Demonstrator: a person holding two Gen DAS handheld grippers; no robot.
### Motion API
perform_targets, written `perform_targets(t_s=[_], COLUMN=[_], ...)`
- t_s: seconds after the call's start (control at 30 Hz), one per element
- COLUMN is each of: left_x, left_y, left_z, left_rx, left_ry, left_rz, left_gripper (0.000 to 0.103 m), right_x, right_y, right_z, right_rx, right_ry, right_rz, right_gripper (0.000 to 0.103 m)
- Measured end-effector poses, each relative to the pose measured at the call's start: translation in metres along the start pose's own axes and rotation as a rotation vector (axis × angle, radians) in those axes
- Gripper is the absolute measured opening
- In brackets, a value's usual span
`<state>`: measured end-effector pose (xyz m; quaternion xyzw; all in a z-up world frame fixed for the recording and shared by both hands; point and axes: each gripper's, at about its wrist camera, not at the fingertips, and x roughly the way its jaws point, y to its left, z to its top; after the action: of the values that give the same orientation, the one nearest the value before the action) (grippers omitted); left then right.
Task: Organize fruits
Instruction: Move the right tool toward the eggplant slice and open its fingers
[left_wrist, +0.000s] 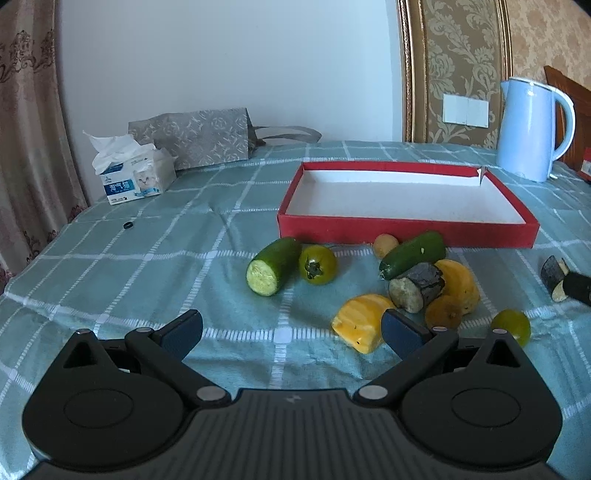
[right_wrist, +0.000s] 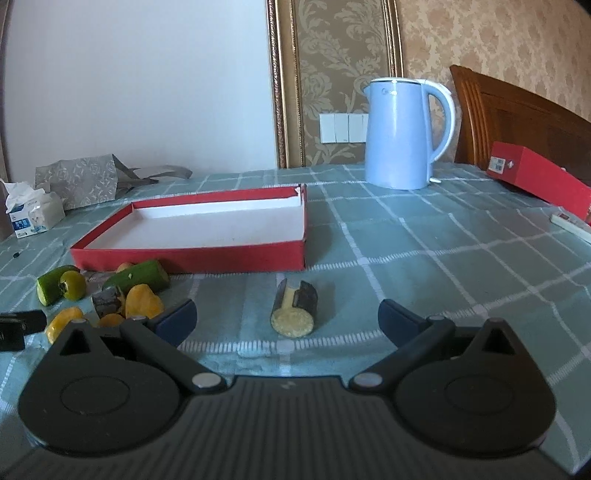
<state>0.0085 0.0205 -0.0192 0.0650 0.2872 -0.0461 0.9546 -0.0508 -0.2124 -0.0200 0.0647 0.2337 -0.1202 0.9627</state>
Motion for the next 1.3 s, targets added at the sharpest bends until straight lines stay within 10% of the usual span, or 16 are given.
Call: perform_targets(t_s=[1.3], left_x=[0.020], left_y=[-0.003], left_z=[0.015], left_rx=[-0.009], left_ry=[0.028], left_rz=[-0.010], left_gripper=[0.103], right_x=[0.034], right_y=[0.008], right_z=[0.013], right_rx=[-0.004], right_ry=[-0.104], right_rz=[-0.016], right_gripper=[0.103])
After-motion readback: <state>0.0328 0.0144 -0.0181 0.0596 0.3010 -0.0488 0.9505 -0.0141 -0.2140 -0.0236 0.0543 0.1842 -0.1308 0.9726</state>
